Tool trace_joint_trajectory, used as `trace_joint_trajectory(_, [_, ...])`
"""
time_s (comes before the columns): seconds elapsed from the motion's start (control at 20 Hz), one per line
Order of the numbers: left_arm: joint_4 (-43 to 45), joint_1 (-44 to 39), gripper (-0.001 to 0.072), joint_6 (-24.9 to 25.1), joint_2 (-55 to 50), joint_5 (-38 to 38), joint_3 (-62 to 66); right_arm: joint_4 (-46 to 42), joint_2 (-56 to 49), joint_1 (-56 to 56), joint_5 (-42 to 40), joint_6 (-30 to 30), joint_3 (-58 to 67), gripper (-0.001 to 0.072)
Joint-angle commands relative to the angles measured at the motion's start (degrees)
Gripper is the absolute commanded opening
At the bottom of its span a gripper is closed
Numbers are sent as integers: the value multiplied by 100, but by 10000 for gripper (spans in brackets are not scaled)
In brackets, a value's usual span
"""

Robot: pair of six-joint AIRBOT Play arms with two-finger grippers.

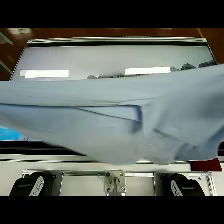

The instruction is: Fold the shirts.

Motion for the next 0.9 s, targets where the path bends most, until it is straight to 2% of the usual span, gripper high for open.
trace_joint_trajectory(0.0, [131, 4, 35, 358, -354, -188, -1158, -79, -564, -4, 1043, 85, -619, 57])
trace_joint_trajectory(0.1, [127, 4, 35, 584, -890, 120, -1709, -74, -929, 2, 380, 83, -1491, 57])
trace_joint_trajectory(0.25, [-2, 0, 35, 704, -2070, 828, -1952, 101, -1690, 2, -1615, 79, -2533, 57])
trace_joint_trajectory(0.4, [-909, -2, 35, 1025, -3346, 1849, -1912, 774, -2911, 0, -3460, 72, -2653, 57])
trace_joint_trajectory(0.6, [-2144, -4, 35, 1504, -4590, 3320, -1644, 1980, -4140, 2, -5414, 20, -2653, 57])
trace_joint_trajectory(0.7, [-2299, -79, 35, 1504, -4994, 3965, -1567, 2162, -4513, 0, -5908, 20, -2649, 57])
trace_joint_trajectory(0.85, [-2304, -354, 35, 1504, -5578, 4487, -1561, 2070, -4955, 0, -5984, 15, -2643, 57])
